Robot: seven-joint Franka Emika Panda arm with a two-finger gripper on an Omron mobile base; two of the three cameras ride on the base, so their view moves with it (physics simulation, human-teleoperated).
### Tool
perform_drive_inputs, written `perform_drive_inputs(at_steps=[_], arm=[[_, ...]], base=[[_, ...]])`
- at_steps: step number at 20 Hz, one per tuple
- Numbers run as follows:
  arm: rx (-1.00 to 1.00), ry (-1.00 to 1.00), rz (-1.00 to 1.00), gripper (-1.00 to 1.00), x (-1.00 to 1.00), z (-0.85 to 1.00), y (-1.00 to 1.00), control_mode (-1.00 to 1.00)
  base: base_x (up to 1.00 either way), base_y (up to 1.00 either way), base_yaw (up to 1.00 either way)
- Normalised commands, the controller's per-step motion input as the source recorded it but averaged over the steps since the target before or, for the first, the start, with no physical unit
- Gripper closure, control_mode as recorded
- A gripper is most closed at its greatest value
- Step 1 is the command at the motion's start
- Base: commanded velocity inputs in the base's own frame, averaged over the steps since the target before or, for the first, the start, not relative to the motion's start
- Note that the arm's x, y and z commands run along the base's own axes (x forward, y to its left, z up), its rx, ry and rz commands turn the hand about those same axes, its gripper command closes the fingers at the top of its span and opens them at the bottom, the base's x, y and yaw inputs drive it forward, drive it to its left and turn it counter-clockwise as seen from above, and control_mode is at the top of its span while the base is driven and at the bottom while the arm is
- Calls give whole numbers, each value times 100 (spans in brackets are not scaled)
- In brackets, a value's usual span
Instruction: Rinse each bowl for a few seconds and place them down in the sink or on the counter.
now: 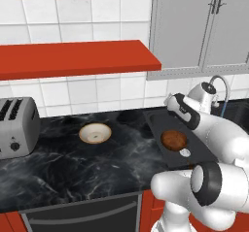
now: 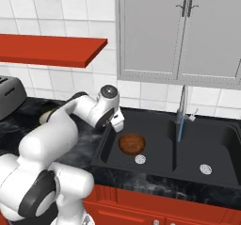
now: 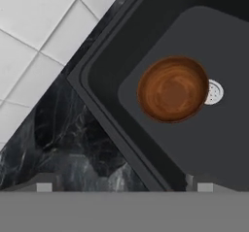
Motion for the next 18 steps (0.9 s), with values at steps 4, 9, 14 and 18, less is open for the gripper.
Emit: perform_drive_inputs(at_steps=[4,9,14,18], arm=[[0,0,5,-100,0,1,44,-100],[0,-2,4,-100,0,0,46,-100],[0,-3,3,-100,0,1,43,-100],[0,-4,3,-100,-1,0,42,-100]], base=[[0,0,0],[0,0,0],[0,0,0],[0,0,0]])
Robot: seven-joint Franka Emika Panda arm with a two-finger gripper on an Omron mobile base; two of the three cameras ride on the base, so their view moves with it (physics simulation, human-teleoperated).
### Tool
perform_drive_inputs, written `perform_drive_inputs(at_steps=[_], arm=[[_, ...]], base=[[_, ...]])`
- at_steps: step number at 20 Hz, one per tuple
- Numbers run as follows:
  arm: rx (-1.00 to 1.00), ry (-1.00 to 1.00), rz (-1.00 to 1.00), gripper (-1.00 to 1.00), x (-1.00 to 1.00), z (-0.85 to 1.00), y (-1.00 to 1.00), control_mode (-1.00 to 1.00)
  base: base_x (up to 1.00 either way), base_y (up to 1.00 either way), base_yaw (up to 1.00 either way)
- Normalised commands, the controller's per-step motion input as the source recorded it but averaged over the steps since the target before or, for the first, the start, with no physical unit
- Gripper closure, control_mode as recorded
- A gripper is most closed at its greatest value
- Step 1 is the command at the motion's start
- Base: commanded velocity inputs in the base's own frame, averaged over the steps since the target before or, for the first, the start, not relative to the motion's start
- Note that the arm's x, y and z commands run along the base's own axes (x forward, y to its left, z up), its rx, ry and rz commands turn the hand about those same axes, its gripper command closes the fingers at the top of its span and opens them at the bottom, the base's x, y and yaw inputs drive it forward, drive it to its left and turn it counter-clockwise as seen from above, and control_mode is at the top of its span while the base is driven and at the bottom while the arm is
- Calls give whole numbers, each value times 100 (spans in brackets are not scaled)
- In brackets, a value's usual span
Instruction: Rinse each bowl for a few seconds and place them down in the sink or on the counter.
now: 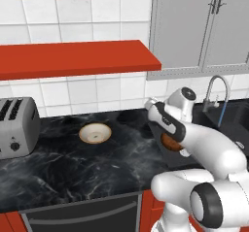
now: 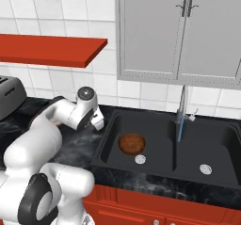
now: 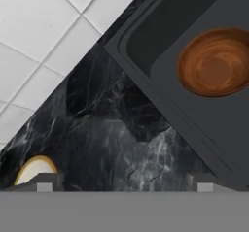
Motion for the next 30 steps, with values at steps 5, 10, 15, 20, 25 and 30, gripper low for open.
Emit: perform_drive_inputs(at_steps=[5,10,15,20,25,30], arm=[[0,-4,2,-100,0,0,46,-100],[0,-3,2,-100,0,0,44,-100],[0,-1,1,-100,-1,0,39,-100],[2,0,2,-100,0,-11,33,-100],[3,0,3,-100,0,-9,31,-100],[4,0,3,-100,0,-10,28,-100]], base=[[0,0,0],[0,0,0],[0,0,0],[0,0,0],[0,0,0],[0,0,0]])
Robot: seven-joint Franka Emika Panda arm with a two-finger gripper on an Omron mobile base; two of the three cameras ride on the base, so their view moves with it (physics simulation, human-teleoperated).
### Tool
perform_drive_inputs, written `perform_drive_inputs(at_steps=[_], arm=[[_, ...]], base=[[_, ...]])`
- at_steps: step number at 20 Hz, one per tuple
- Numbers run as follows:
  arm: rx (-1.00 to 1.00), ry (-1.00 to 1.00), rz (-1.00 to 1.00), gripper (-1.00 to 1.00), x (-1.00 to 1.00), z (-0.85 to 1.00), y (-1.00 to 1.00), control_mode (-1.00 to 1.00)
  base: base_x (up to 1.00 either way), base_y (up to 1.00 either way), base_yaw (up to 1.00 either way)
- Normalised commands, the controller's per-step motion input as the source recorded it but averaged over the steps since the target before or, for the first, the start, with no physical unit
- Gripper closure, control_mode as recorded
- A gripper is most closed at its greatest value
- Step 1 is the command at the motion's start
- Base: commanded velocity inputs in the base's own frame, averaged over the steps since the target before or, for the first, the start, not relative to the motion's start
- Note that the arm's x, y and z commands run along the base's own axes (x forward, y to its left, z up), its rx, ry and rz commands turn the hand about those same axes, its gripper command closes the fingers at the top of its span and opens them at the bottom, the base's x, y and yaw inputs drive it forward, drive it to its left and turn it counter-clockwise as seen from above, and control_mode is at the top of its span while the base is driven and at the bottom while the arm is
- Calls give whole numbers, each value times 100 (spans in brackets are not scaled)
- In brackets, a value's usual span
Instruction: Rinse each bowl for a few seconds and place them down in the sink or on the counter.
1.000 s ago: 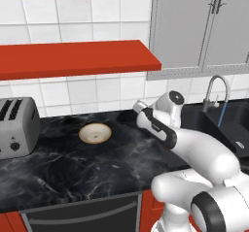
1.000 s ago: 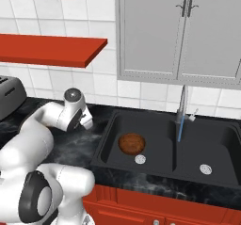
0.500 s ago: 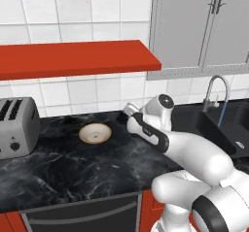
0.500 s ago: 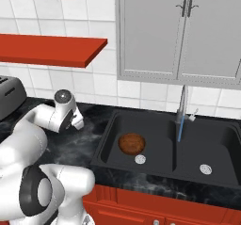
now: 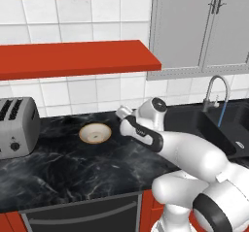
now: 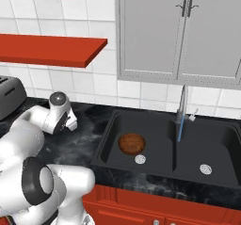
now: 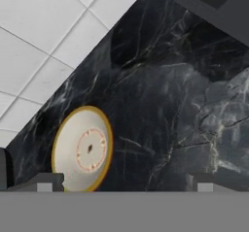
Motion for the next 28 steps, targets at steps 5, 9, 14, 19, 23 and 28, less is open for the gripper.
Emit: perform_drive_inputs(at_steps=[5,9,14,19,23,28], arm=[[4,0,4,-100,5,-12,13,-100],[4,0,4,-100,8,-13,14,-100],[4,0,2,-100,10,-13,13,-100],[4,1,2,-100,12,-17,17,-100],[3,0,1,-100,9,-14,9,-100],[3,0,1,-100,15,-14,11,-100]], base=[[0,0,0],[0,0,0],[0,0,0],[0,0,0],[0,0,0],[0,0,0]])
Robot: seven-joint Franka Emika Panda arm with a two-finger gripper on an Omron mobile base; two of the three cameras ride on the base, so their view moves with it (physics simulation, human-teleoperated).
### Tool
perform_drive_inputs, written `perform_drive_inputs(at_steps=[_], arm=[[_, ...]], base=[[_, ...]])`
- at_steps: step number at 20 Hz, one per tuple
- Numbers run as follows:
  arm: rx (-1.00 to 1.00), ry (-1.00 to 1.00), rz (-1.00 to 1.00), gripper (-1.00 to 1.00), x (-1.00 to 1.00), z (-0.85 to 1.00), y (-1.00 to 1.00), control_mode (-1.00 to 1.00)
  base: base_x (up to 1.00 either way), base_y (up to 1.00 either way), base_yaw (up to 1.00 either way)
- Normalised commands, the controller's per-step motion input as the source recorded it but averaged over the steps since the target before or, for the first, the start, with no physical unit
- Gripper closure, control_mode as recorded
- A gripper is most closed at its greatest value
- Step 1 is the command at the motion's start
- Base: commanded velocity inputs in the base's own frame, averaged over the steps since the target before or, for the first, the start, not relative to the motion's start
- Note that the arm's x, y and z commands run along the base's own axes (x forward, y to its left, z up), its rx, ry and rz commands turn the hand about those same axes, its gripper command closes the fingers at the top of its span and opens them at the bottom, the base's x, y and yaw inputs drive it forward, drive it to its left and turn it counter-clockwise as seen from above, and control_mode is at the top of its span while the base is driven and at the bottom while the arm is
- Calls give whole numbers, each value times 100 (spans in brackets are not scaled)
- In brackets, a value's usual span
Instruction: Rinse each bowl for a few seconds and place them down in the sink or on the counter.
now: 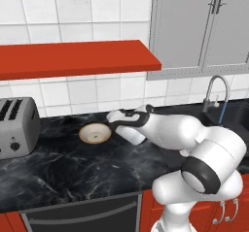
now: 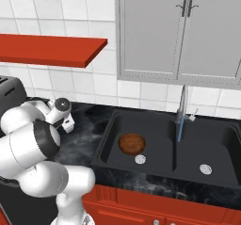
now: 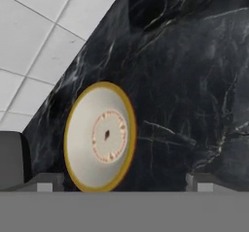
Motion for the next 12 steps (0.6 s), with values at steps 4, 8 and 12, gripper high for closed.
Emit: perform_drive_inputs(at_steps=[4,8,12], arm=[[4,0,1,-100,14,-19,7,-100],[4,0,1,-100,14,-20,3,-100],[5,0,1,-100,14,-22,4,-100]], base=[[0,0,0],[0,0,0],[0,0,0]])
